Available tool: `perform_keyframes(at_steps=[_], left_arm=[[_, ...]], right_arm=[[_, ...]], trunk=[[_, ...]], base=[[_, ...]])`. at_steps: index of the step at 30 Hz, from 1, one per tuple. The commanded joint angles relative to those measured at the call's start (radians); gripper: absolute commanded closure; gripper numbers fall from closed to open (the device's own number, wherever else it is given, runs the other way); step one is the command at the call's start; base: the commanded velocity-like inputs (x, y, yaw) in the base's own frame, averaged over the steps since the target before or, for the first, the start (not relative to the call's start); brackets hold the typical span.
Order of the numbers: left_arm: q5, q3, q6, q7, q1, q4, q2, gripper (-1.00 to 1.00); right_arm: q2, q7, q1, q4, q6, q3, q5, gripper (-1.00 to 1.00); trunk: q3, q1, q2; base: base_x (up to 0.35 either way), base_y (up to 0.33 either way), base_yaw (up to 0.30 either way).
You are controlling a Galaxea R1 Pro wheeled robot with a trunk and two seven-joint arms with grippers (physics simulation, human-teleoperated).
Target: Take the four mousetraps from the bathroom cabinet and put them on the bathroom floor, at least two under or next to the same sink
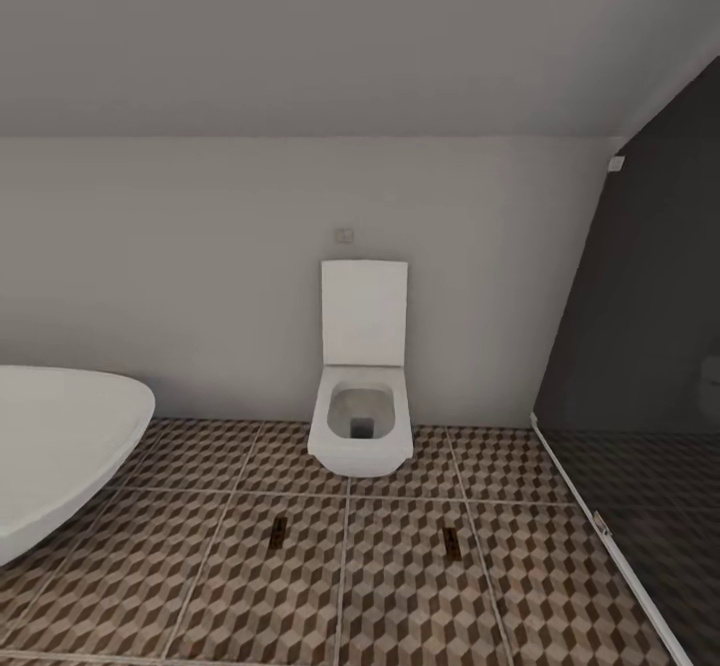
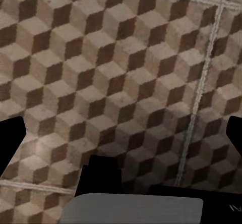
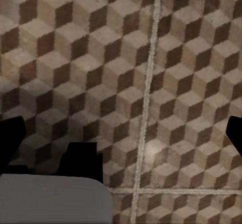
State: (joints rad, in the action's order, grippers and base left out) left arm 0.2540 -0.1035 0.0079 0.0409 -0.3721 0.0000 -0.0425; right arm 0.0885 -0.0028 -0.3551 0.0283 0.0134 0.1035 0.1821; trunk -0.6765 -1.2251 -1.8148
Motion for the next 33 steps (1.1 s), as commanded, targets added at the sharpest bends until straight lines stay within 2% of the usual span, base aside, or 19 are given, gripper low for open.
perform_keyframes(at_steps=[1, 10, 20, 33], left_arm=[[0.012, -0.008, 0.000, 0.004, 0.000, 0.000, -0.001, -1.00], [0.018, -0.008, -0.002, 0.004, 0.007, 0.000, -0.015, -1.00], [0.019, -0.008, -0.004, 0.005, 0.049, 0.000, -0.025, -1.00], [0.019, -0.008, -0.006, 0.005, 0.089, 0.000, -0.025, -1.00]], right_arm=[[0.001, 0.000, -0.001, 0.002, 0.002, 0.008, 0.010, -1.00], [0.004, -0.001, 0.001, 0.003, 0.002, 0.009, 0.010, -1.00], [0.006, -0.002, 0.006, 0.004, 0.009, 0.009, 0.009, -1.00], [0.010, -0.002, 0.064, 0.004, 0.057, 0.009, 0.009, -1.00]], trunk=[[0.002, 0.004, 0.007], [0.031, 0.039, 0.070], [0.062, 0.077, 0.140], [0.103, 0.127, 0.231]], base=[[0.000, 0.000, 0.000], [0.000, 0.000, 0.000], [0.000, 0.000, 0.000], [0.000, 0.000, 0.000]])
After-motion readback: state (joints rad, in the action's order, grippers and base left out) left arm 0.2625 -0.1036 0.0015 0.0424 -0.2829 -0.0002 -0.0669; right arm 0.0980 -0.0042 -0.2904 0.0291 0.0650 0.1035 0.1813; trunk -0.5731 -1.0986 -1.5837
